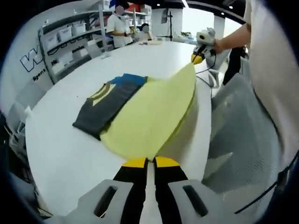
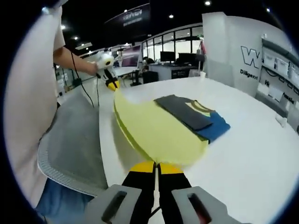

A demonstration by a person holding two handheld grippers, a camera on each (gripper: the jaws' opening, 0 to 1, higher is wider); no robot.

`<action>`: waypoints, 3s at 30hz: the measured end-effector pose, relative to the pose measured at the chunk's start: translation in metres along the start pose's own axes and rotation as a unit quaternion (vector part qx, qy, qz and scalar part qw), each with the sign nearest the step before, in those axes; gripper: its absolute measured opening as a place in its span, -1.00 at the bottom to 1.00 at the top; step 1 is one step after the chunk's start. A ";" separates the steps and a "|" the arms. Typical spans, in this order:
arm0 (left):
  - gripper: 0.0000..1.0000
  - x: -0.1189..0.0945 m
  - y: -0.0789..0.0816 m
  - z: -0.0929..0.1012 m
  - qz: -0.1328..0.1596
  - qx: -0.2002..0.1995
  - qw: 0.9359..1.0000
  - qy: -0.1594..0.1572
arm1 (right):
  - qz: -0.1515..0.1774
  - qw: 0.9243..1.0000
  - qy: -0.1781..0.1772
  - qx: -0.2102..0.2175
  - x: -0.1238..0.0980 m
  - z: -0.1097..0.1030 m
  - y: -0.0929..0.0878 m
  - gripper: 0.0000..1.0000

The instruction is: Fold the garment on the visible template until the final outline fits inside the template.

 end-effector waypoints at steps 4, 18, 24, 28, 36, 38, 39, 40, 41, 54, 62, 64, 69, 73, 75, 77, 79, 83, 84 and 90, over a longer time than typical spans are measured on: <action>-0.89 -0.005 0.016 -0.012 0.012 -0.001 1.000 0.005 | 0.014 1.000 -0.011 0.004 0.000 0.015 0.012 -1.00; -0.90 -0.006 0.065 -0.058 0.035 -0.001 0.999 0.035 | 0.059 0.997 -0.043 0.016 0.013 0.076 0.055 -1.00; -0.89 0.001 0.078 -0.080 0.035 -0.009 0.998 0.044 | 0.065 0.996 -0.056 0.021 0.025 0.105 0.063 -1.00; -0.89 0.007 0.084 -0.096 0.030 -0.017 0.998 0.046 | 0.065 0.996 -0.059 0.020 0.035 0.122 0.068 -1.00; -0.89 0.023 0.092 -0.125 0.022 -0.035 0.998 0.053 | 0.057 0.996 -0.066 0.025 0.054 0.155 0.069 -1.00; -0.89 0.027 0.094 -0.134 0.022 -0.041 0.997 0.055 | 0.054 0.996 -0.066 0.028 0.058 0.162 0.068 -1.00; -0.89 0.031 0.095 -0.139 0.022 -0.048 0.997 0.055 | 0.052 0.996 -0.066 0.029 0.061 0.166 0.069 -1.00; -0.89 0.033 0.096 -0.143 0.022 -0.051 0.997 0.056 | 0.050 0.996 -0.066 0.030 0.063 0.169 0.068 -1.00; -0.89 0.036 0.097 -0.149 0.022 -0.058 0.996 0.057 | 0.050 0.996 -0.067 0.034 0.066 0.174 0.068 -1.00; -0.89 0.072 0.101 -0.200 -0.001 -0.103 0.993 0.058 | 0.024 0.995 -0.069 0.068 0.106 0.225 0.055 -1.00; -0.89 0.091 0.095 -0.224 -0.019 -0.139 0.988 0.060 | 0.015 0.993 -0.067 0.101 0.128 0.243 0.052 -1.00; -0.89 0.096 0.095 -0.228 -0.019 -0.158 0.986 0.058 | 0.010 0.991 -0.066 0.113 0.136 0.250 0.047 -1.00; -0.90 0.107 0.094 -0.244 -0.018 -0.194 0.979 0.060 | -0.003 0.989 -0.068 0.131 0.148 0.262 0.039 -1.00; -0.90 0.116 0.088 -0.251 -0.024 -0.221 0.974 0.053 | -0.014 0.986 -0.066 0.154 0.156 0.271 0.033 -1.00; -0.90 0.120 0.088 -0.256 -0.020 -0.243 0.969 0.049 | -0.014 0.982 -0.065 0.175 0.160 0.276 0.030 -1.00; -0.90 0.125 0.089 -0.261 -0.014 -0.258 0.965 0.045 | -0.021 0.978 -0.064 0.197 0.164 0.282 0.024 -1.00; -0.90 0.132 0.087 -0.273 -0.015 -0.269 0.962 0.041 | -0.026 0.979 -0.063 0.194 0.169 0.284 0.022 -1.00; -0.90 0.139 0.087 -0.277 -0.020 -0.281 0.959 0.040 | -0.034 0.975 -0.063 0.209 0.176 0.290 0.017 -1.00; -0.90 0.143 0.085 -0.283 -0.022 -0.292 0.955 0.037 | -0.035 0.974 -0.065 0.214 0.179 0.293 0.016 -1.00; -0.90 0.154 0.074 -0.289 -0.038 -0.336 0.941 0.029 | -0.050 0.968 -0.061 0.237 0.192 0.300 0.005 -1.00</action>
Point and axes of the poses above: the point that each gripper's makers call its tool centre point, and the gripper's own axes: x roughly forward along the fingers, z roughly to its right, y roughly out of its top, the point moved 2 cm from there along -x, roughly backward along the fingers, and after that the axes turned 7 degrees about -x, right-handed, at the moved point
